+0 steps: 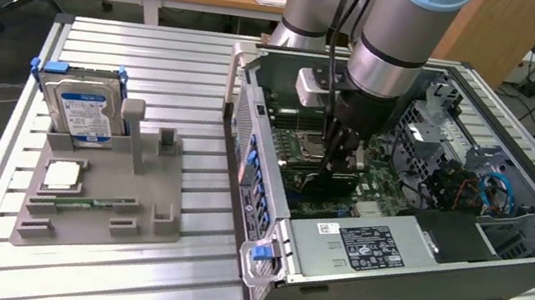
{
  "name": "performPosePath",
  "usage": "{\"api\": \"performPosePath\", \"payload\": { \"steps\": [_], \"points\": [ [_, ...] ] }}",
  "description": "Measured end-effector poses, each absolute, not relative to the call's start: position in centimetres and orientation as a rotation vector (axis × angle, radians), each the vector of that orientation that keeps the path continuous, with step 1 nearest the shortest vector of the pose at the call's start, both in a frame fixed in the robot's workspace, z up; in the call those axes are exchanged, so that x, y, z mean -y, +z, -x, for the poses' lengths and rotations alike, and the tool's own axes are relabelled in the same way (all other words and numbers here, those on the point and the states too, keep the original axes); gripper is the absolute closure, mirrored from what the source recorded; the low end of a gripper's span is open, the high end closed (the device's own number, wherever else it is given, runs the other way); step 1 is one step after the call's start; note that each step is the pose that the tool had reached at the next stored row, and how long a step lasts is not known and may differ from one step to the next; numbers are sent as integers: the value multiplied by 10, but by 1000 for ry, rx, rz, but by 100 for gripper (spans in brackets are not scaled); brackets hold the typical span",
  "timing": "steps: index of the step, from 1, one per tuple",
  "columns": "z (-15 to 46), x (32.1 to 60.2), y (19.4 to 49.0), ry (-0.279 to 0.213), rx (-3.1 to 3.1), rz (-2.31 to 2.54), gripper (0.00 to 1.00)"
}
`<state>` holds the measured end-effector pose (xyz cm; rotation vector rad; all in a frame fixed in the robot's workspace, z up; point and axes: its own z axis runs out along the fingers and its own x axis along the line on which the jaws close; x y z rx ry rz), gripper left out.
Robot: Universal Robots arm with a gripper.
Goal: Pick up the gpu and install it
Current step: 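Press down on the gpu until it lock into place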
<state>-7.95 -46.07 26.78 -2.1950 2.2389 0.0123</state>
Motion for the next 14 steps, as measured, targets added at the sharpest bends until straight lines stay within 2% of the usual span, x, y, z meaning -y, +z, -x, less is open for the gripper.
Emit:
{"api": "performPosePath", "payload": {
  "steps": [8, 14],
  "points": [
    [79, 461, 258, 10, -2242, 2197, 89],
    [89, 461, 275, 17, -2237, 2192, 89]
  ]
}}
